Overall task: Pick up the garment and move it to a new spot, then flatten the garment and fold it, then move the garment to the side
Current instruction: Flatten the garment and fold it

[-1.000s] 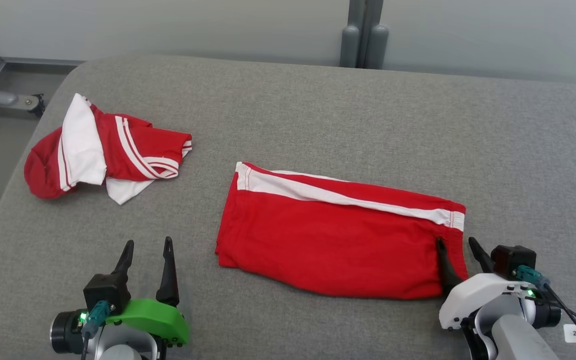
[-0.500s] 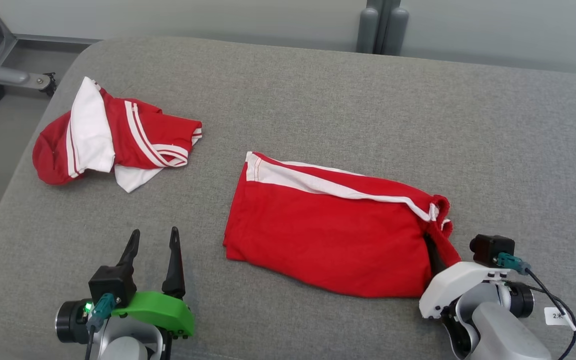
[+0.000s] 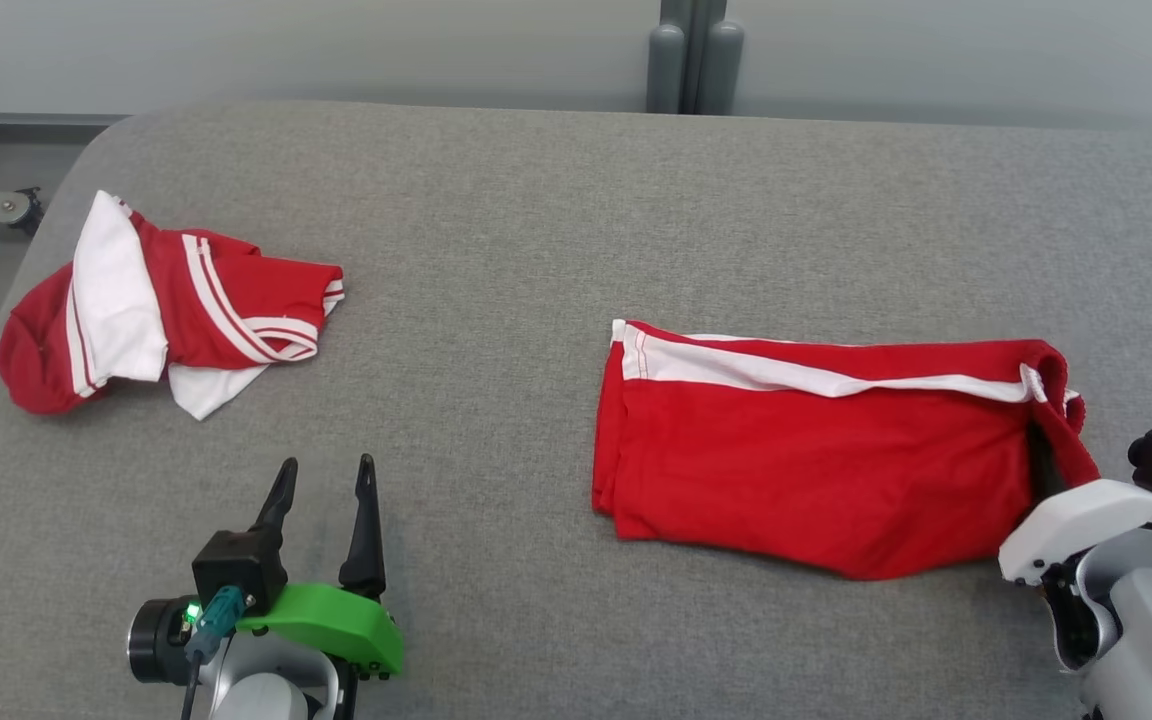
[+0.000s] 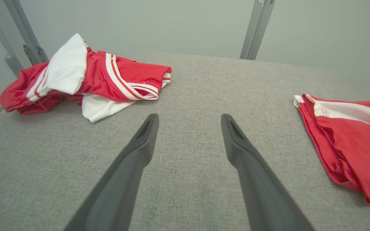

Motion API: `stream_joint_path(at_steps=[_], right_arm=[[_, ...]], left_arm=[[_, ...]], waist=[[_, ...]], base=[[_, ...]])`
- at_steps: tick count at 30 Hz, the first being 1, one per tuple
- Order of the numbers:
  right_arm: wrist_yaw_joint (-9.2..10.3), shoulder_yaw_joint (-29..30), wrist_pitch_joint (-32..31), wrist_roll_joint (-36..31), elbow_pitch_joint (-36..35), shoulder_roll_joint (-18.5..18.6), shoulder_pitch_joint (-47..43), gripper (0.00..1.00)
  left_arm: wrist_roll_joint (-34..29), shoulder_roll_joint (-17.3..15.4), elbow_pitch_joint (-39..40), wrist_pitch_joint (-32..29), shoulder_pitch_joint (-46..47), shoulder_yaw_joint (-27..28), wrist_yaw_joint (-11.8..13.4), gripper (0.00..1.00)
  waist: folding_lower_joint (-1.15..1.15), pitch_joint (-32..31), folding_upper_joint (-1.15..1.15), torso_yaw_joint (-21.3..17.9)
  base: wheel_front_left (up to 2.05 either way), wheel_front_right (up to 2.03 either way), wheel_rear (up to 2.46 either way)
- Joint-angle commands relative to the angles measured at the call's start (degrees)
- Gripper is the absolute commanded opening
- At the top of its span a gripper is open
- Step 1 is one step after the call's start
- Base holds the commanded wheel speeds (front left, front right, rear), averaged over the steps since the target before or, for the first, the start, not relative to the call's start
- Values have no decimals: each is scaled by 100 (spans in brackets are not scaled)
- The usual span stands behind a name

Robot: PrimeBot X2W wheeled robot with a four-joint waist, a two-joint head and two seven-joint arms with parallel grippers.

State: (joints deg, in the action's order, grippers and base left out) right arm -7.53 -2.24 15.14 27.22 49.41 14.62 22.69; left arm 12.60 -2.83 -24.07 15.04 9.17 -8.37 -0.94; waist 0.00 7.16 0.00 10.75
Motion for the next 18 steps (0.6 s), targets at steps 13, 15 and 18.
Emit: stream_joint_path(at_steps=[13,15,18], right_arm=[[5,-2163,-503,1411,-1287,-540,336,0],[5,-2417,-523,1508,-1325,-579,423,0],[5,-2746,-505,1562,-1196,-646,566,0]], left_arm=[[289,-16,-18,17,88,-379,60,100],[334,-17,-31,17,105,-418,85,100],[354,-17,-60,17,109,-480,98,100]], waist=[[0,19,0,3],[0,31,0,129],[0,47,0,331]], base=[[0,0,0],[0,0,0],[0,0,0]])
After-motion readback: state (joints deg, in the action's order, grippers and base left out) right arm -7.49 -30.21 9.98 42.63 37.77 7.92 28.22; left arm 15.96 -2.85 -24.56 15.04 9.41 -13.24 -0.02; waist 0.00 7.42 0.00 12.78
